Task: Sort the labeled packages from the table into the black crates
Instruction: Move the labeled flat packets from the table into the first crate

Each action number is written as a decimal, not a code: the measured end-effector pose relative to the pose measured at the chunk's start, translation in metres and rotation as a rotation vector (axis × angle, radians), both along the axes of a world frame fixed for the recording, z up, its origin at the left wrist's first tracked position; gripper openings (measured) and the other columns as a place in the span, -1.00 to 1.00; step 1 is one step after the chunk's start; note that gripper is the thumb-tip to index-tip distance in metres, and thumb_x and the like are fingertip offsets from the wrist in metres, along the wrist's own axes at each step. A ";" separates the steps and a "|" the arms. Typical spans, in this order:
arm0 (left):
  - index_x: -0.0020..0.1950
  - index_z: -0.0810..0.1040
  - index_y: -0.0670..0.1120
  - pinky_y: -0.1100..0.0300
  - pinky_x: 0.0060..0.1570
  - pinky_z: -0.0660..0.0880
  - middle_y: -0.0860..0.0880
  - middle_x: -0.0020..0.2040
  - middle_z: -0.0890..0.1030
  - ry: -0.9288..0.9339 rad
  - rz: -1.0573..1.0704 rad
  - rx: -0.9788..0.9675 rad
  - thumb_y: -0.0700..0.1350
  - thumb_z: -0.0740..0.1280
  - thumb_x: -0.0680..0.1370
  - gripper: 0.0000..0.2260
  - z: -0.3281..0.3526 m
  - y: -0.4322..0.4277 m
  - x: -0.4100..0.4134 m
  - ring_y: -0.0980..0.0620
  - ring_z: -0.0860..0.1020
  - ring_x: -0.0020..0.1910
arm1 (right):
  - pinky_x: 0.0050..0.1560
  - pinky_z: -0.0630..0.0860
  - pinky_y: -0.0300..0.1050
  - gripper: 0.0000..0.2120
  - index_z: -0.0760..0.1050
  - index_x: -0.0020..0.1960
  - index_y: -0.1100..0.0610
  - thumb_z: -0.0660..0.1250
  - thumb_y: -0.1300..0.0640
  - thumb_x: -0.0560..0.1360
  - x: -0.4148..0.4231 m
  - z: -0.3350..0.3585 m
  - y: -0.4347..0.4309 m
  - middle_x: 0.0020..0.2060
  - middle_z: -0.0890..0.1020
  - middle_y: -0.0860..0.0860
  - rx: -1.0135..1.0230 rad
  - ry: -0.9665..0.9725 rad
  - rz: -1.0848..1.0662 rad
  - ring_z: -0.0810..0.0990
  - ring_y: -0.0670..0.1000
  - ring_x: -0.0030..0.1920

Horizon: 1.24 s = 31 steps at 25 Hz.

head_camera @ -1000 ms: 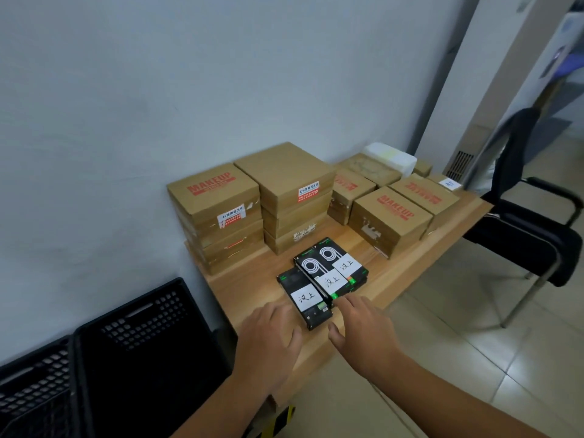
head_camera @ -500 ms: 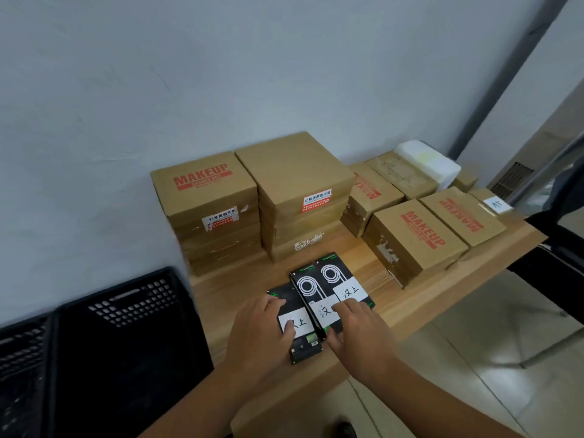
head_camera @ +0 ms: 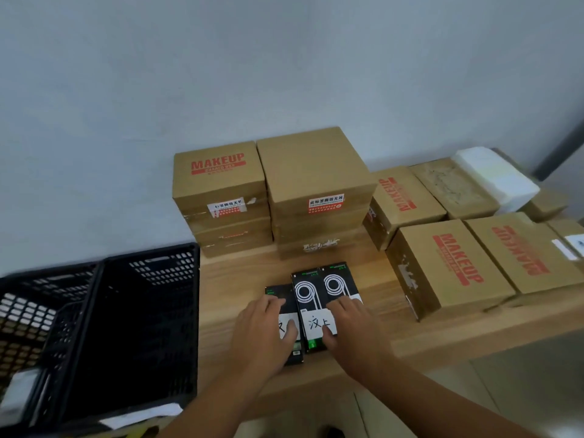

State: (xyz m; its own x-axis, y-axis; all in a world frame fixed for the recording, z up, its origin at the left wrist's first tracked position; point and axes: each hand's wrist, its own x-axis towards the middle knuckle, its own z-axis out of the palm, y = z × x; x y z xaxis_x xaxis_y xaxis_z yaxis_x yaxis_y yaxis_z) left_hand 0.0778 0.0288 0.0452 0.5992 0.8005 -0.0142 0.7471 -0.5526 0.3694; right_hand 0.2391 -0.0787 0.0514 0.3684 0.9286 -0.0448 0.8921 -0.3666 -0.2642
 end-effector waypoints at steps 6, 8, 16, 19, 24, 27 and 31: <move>0.58 0.30 0.08 0.15 0.41 0.33 0.07 0.51 0.32 0.101 0.072 -0.093 0.19 0.20 0.63 -0.48 -0.062 -0.004 0.003 0.06 0.32 0.46 | 0.00 0.57 -0.15 -0.67 0.58 0.16 0.03 0.43 -0.09 0.46 0.007 -0.038 0.003 0.02 0.61 -0.07 0.009 0.018 0.072 0.58 -0.03 0.02; 0.59 0.27 0.08 0.17 0.37 0.34 0.05 0.53 0.28 0.122 0.096 -0.109 0.22 0.23 0.61 -0.43 -0.085 -0.002 0.007 0.02 0.31 0.46 | -0.08 0.61 -0.14 -0.68 0.61 0.08 0.06 0.50 -0.05 0.39 0.009 -0.053 0.004 -0.05 0.63 -0.05 0.037 0.031 0.060 0.62 -0.02 -0.04; 0.58 0.26 -0.13 0.08 0.32 0.43 -0.12 0.55 0.25 0.017 0.241 -0.205 0.15 0.47 0.49 -0.23 -0.118 -0.006 0.026 -0.10 0.34 0.46 | 0.03 0.61 -0.07 -0.69 0.60 0.13 0.08 0.43 -0.04 0.45 0.007 -0.077 0.007 0.02 0.64 -0.03 0.053 0.071 0.081 0.61 0.01 0.05; 0.58 0.26 -0.16 0.07 0.25 0.48 -0.12 0.55 0.25 -0.017 0.278 -0.266 0.10 0.50 0.44 -0.19 -0.115 -0.004 0.031 -0.10 0.36 0.42 | -0.02 0.63 -0.08 -0.70 0.60 0.11 0.09 0.48 -0.02 0.43 0.010 -0.075 0.009 0.00 0.64 -0.03 0.055 0.067 0.064 0.63 0.00 0.01; 0.55 0.31 -0.11 0.06 0.13 0.55 0.01 0.51 0.27 -0.107 0.355 -0.282 0.05 0.52 0.40 -0.22 -0.081 0.005 0.011 0.01 0.42 0.34 | -0.10 0.62 -0.10 -0.71 0.61 0.09 0.08 0.49 0.00 0.43 0.017 -0.059 0.010 -0.04 0.64 -0.03 0.056 0.041 0.053 0.63 0.00 -0.04; 0.54 0.34 -0.09 0.08 0.11 0.58 0.09 0.47 0.29 -0.212 0.342 -0.258 0.06 0.52 0.40 -0.24 -0.037 0.000 0.001 0.06 0.45 0.32 | 0.01 0.57 -0.13 -0.73 0.58 0.16 0.05 0.39 -0.05 0.52 0.016 -0.038 0.013 0.02 0.62 -0.04 0.024 0.082 0.056 0.59 -0.01 0.03; 0.54 0.33 0.00 0.27 0.10 0.52 0.20 0.42 0.27 -0.345 0.285 -0.270 0.15 0.46 0.40 -0.25 0.017 -0.006 0.011 0.17 0.44 0.31 | 0.13 0.53 -0.11 -0.66 0.51 0.28 0.02 0.27 -0.12 0.60 0.015 -0.015 0.030 0.15 0.59 -0.07 -0.026 0.204 -0.007 0.55 -0.05 0.17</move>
State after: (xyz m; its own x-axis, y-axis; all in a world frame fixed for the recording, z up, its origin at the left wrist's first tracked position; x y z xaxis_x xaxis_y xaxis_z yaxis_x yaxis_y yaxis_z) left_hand 0.0888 0.0226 0.0626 0.3645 0.9275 -0.0827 0.6640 -0.1965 0.7215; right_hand 0.2541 -0.0488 0.0364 0.3561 0.9235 -0.1426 0.8183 -0.3819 -0.4296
